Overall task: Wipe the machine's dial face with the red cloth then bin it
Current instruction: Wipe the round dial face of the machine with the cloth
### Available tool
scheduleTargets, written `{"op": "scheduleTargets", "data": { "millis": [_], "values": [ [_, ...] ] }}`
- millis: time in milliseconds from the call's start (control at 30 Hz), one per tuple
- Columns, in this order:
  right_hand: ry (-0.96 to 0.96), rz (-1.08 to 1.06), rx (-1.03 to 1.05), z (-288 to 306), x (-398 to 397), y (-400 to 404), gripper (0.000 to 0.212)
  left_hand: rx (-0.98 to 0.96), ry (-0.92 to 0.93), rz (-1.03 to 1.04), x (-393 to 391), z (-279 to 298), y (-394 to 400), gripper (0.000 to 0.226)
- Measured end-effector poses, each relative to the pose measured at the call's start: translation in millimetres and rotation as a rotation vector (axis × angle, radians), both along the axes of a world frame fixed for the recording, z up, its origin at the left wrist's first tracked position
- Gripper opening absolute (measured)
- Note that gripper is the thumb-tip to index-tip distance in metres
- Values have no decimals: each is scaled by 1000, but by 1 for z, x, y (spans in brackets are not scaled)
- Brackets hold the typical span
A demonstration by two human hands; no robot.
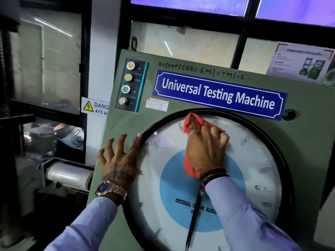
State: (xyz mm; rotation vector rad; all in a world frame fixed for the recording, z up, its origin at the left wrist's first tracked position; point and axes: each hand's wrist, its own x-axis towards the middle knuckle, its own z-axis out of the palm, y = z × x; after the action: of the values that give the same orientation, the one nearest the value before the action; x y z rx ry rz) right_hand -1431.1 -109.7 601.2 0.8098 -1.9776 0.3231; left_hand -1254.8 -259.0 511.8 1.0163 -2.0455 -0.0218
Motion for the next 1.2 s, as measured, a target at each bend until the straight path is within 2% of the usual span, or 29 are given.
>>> {"op": "scheduleTargets", "data": {
  "millis": [133, 300, 433, 567, 700, 933, 1133, 1200],
  "values": [
    [-88, 19, -59, 3, 2, -5, 68, -9, -25, 11, 5, -4, -8, 78],
    [-64, 172, 102, -11, 28, -28, 69, 59, 48, -15, 7, 8, -18, 92],
    [-99, 49, 13, 0, 9, -10, 78, 118, 65, -54, 14, 12, -26, 94],
    [-173, 76, -73, -2, 21, -29, 69, 12, -68, -73, 21, 3, -34, 80],
    [-167, 104, -61, -15, 42, -51, 66, -64, -120, -115, 27, -1, -48, 73],
    [-122, 100, -45, -48, 69, -77, 64, -58, -131, -227, 35, -7, -63, 66],
    [-126, 126, 53, -94, 100, -91, 69, -8, -138, -311, 41, -17, -70, 62],
    [-132, 134, 80, -114, 113, -91, 62, -3, -130, -326, 43, -19, -74, 61]
  ]
}}
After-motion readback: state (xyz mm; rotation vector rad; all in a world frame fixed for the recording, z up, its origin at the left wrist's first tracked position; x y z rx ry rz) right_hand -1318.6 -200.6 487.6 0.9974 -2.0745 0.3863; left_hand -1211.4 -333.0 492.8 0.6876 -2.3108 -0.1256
